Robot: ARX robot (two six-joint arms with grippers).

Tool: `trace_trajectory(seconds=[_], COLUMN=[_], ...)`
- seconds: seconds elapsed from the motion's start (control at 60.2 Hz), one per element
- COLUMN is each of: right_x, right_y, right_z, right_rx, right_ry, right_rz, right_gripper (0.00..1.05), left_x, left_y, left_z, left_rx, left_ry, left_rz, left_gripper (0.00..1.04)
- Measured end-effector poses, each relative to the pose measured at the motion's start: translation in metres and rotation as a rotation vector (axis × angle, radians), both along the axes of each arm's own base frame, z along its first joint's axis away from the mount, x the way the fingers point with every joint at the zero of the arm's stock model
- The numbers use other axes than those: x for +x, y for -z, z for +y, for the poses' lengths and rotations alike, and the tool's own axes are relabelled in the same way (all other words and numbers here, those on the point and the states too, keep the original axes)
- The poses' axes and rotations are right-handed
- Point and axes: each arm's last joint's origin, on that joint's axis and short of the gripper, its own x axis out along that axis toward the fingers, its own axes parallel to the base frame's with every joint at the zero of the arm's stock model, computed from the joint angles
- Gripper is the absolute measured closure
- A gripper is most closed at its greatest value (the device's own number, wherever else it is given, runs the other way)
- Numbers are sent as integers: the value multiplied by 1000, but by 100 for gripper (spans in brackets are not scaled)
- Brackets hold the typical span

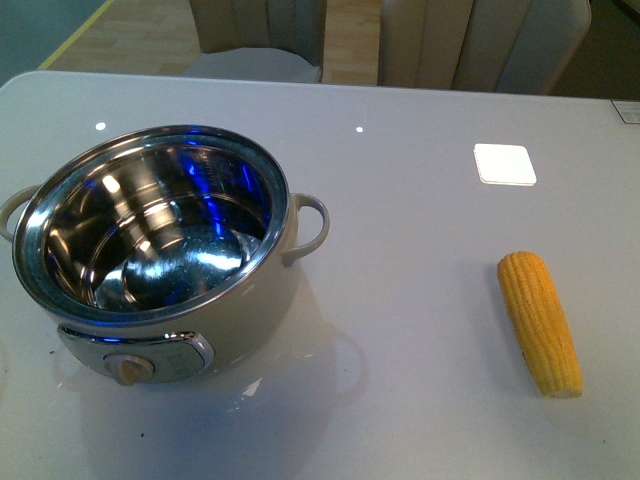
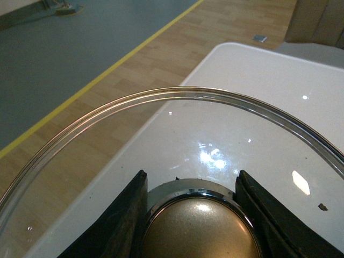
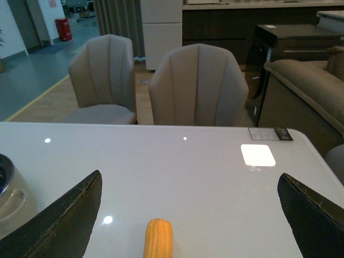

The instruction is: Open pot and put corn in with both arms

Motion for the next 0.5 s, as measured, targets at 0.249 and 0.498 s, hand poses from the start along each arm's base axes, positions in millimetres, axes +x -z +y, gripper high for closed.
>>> trace_trajectory(seconds=[0.249, 0.498], right_x=[0, 0], right_y=[0, 0], right_z=[0, 0], right_rx=[0, 0], right_ry=[0, 0], right_rz=[0, 0], right_gripper=[9, 9], left_x=[1, 17], left_y=[42, 73], left_z=[3, 4], left_rx=[-39, -53], left_ry=[10, 42], left_rz=[40, 46], left_gripper=[62, 62])
